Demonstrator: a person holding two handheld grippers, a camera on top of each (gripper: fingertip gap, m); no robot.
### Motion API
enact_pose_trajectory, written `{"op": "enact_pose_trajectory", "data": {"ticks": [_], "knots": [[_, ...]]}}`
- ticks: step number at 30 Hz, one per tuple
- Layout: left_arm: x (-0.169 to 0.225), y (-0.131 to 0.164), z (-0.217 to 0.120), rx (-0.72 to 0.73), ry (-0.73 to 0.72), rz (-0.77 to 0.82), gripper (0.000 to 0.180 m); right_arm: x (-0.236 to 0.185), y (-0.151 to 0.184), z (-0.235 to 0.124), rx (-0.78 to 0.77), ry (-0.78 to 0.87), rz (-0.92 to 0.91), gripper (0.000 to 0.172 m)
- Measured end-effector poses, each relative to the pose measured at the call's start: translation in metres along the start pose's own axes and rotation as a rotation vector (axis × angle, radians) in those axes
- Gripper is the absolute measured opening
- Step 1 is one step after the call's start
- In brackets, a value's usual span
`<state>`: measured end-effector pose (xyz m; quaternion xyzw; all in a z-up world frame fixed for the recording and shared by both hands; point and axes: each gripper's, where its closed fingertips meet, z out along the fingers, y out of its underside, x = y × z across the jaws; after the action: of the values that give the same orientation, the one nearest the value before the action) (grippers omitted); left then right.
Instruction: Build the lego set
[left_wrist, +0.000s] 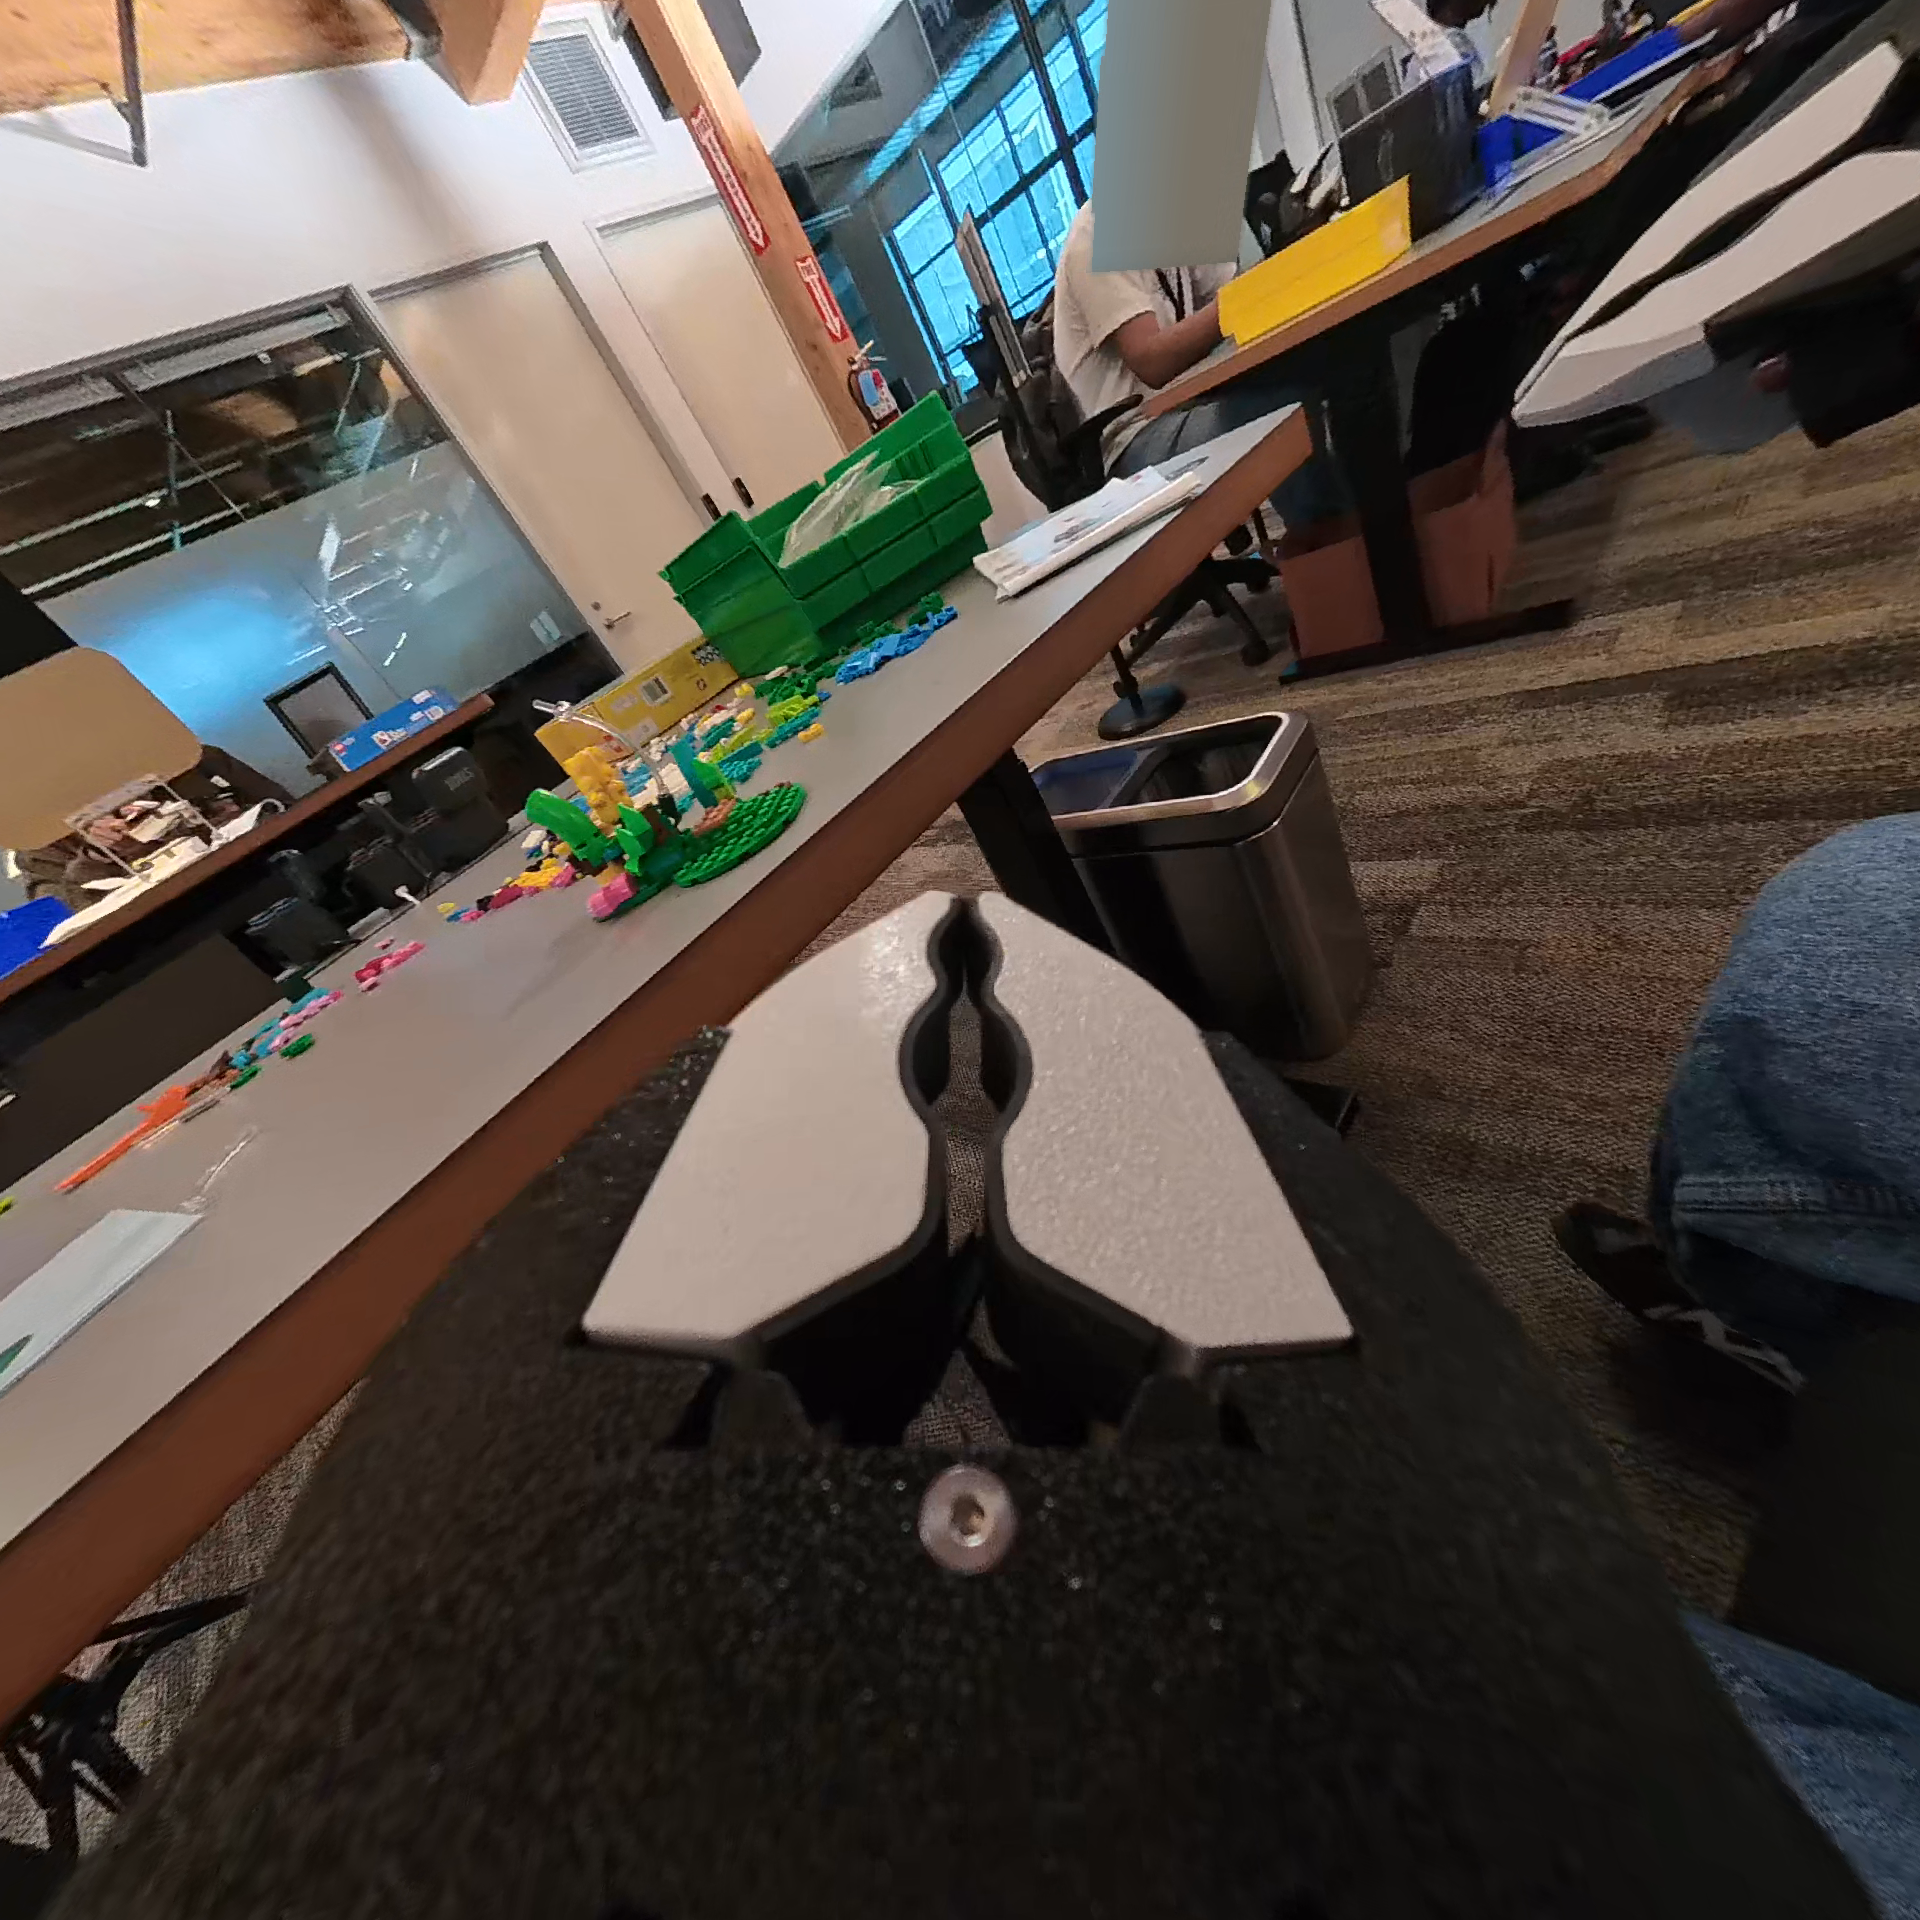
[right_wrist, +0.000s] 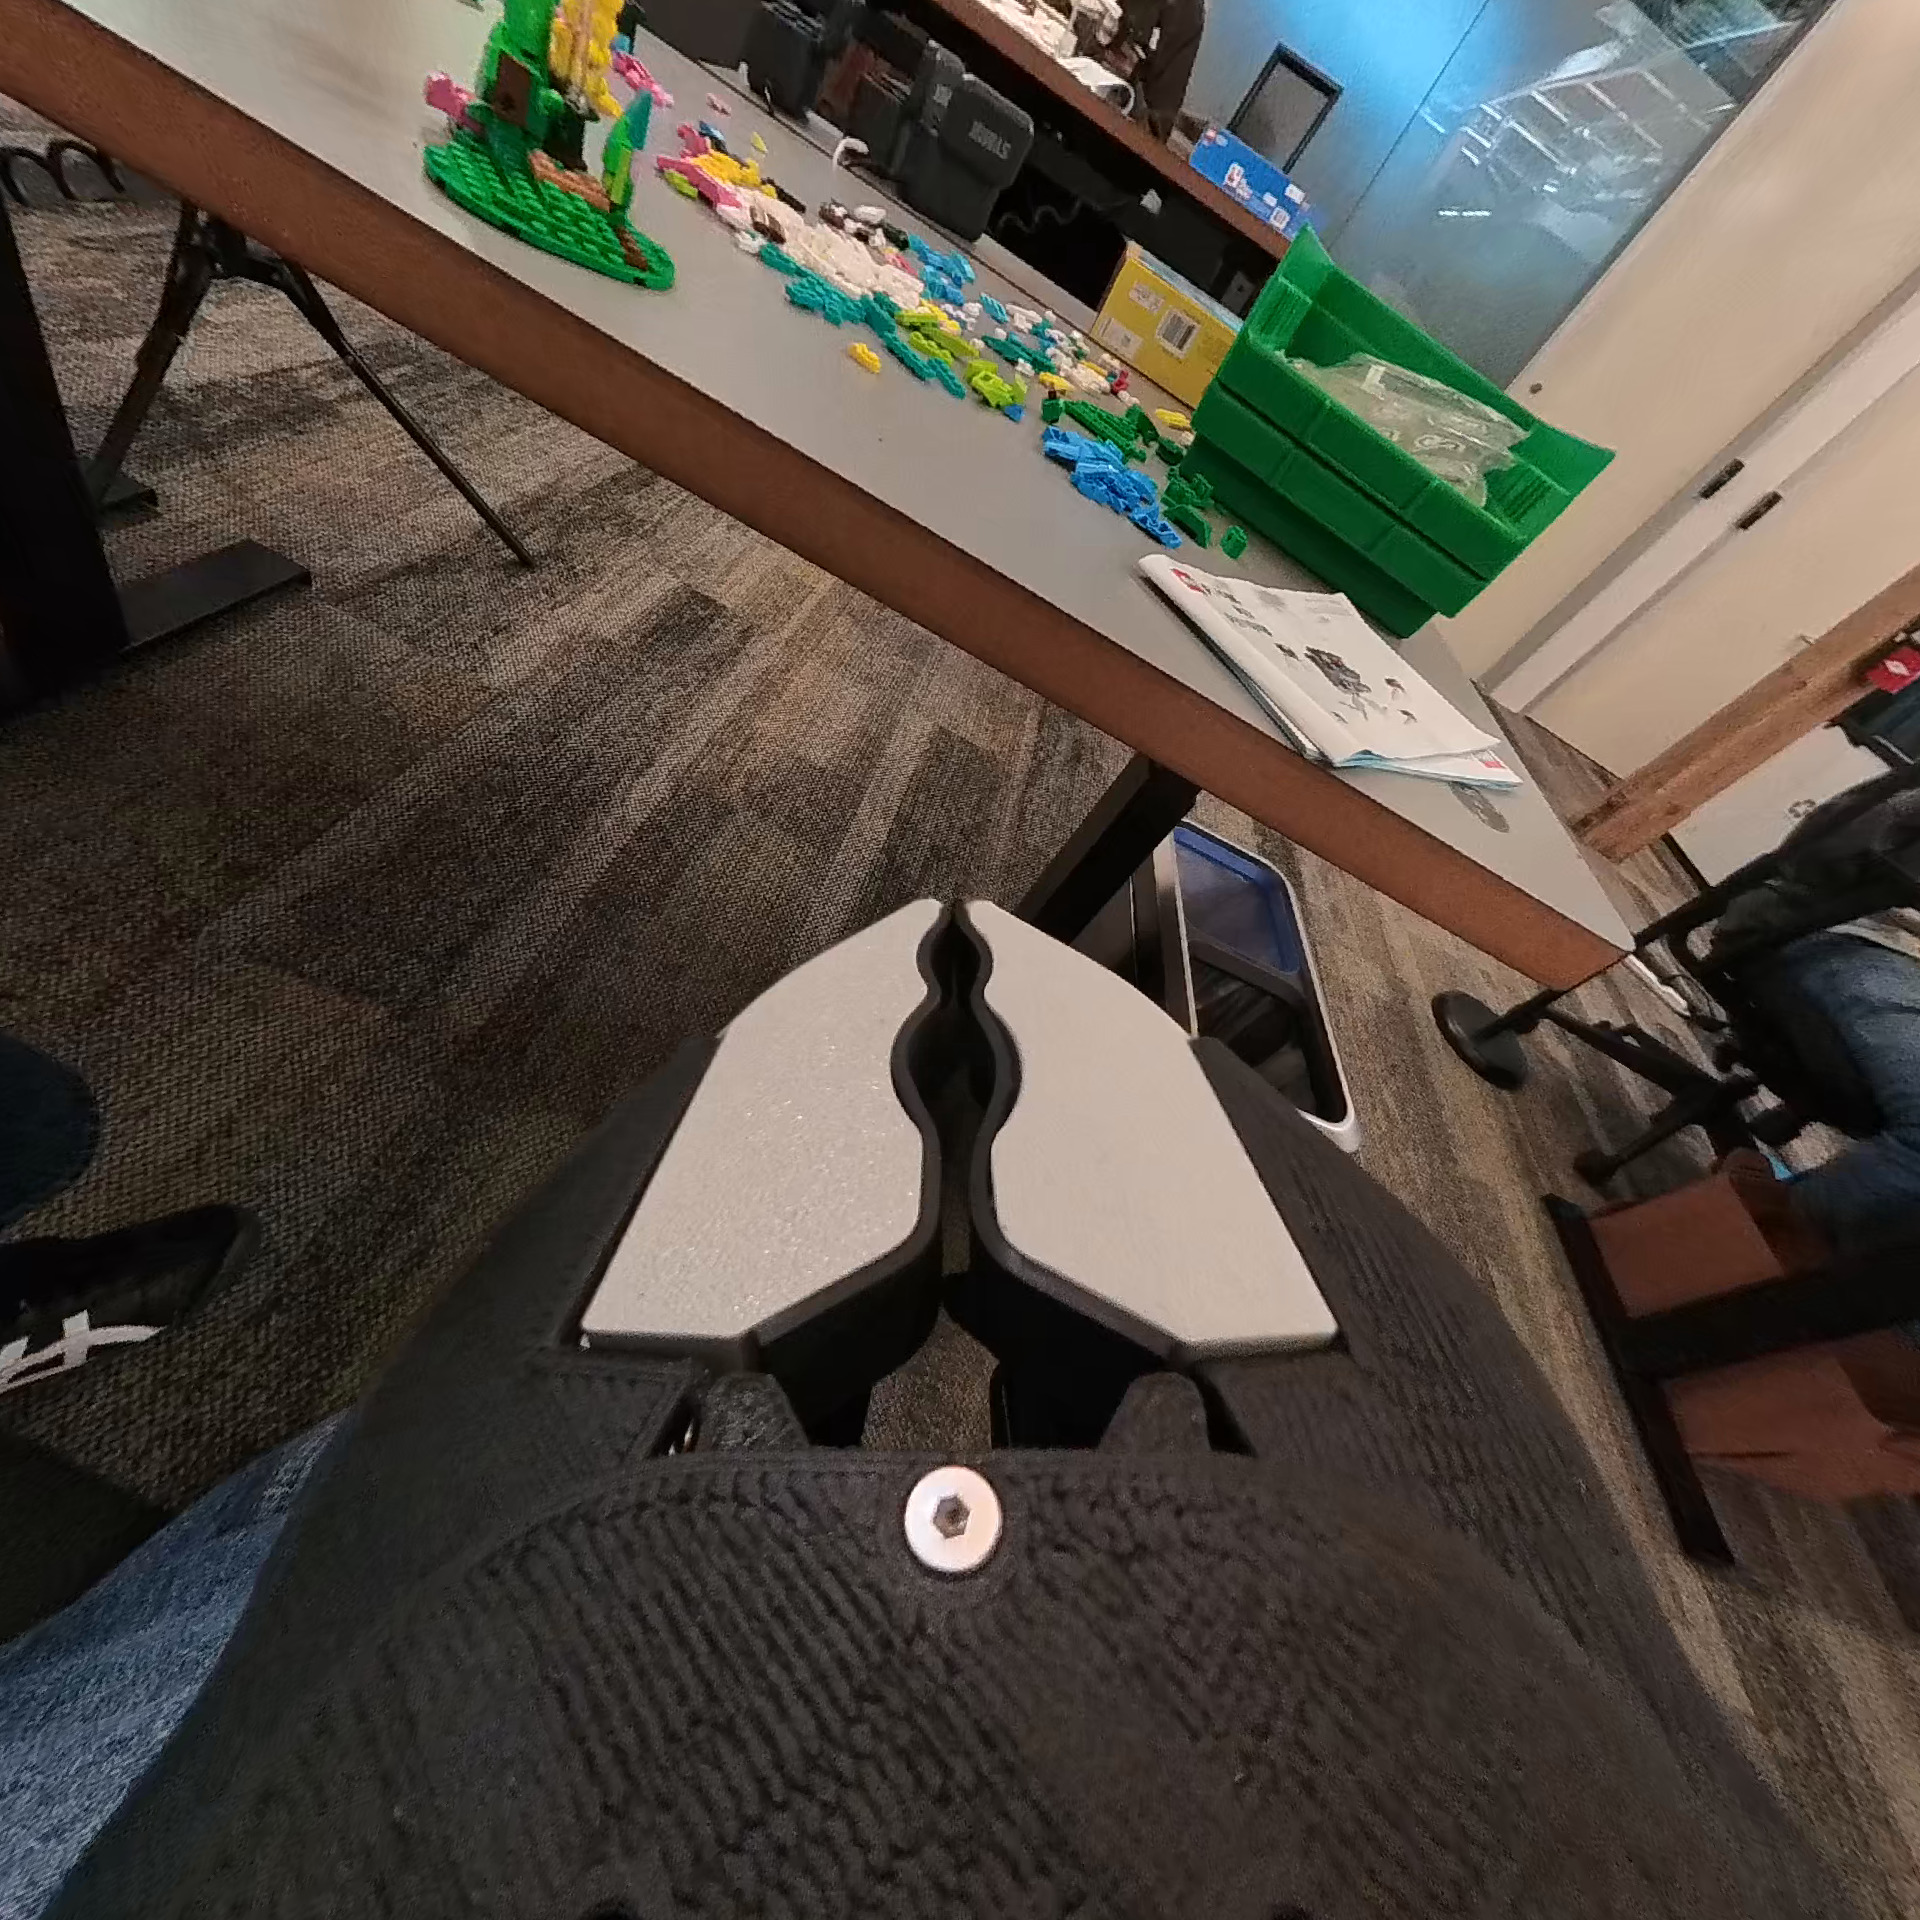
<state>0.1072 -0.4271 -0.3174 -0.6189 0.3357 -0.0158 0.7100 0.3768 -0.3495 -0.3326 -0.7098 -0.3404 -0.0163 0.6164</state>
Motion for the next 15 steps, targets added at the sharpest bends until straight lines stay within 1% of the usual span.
{"op": "enact_pose_trajectory", "data": {"ticks": [1, 6, 9, 12, 15], "knots": [[0.001, 0.0, 0.0, 0.001, 0.004, 0.002, 0.0, 0.001, 0.0, 0.0, -0.003, 0.003, 0.004, 0.0], [0.002, 0.002, -0.002, -0.009, 0.009, 0.028, 0.0, 0.003, -0.007, -0.007, 0.02, -0.01, 0.058, 0.0], [0.002, 0.009, -0.002, -0.03, 0.007, 0.05, 0.0, 0.013, -0.008, -0.014, 0.03, -0.006, 0.13, 0.0], [0.003, 0.02, 0.002, -0.062, 0.013, 0.031, 0.0, 0.032, 0.002, -0.017, 0.012, 0.018, 0.242, 0.0], [0.0, 0.032, 0.009, -0.094, 0.01, -0.006, 0.0, 0.062, 0.019, -0.022, -0.015, 0.095, 0.319, 0.0]]}}
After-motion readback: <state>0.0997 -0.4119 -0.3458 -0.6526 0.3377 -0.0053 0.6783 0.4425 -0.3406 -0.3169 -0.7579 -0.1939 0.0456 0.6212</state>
